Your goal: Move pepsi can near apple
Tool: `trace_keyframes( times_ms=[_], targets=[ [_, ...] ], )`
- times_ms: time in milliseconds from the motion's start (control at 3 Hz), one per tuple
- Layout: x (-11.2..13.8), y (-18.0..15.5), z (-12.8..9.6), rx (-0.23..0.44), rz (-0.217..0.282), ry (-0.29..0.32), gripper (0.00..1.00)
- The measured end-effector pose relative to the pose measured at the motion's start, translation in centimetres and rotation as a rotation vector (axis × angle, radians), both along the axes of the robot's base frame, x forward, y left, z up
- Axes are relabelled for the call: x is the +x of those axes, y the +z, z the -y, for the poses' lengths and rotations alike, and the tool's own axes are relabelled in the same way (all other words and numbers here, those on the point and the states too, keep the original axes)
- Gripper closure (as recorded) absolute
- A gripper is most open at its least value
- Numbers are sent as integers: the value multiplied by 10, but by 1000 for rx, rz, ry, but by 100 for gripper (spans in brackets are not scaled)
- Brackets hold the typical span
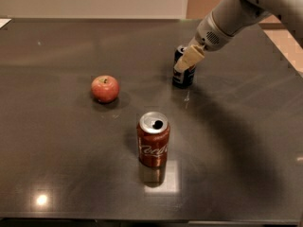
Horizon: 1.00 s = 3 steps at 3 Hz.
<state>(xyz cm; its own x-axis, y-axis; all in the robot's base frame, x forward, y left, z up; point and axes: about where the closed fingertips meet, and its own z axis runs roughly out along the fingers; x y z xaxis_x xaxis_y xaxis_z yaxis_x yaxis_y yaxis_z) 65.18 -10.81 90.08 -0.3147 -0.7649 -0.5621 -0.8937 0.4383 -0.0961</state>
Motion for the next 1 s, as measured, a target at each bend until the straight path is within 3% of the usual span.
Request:
trace_keyframes(
  times_ms=[333,667,1000],
  targets=[
    [-3,5,-5,7,1,19,62],
    [-13,17,-22,18,8,84,85],
    [-29,29,-49,38,19,180,100]
  ],
)
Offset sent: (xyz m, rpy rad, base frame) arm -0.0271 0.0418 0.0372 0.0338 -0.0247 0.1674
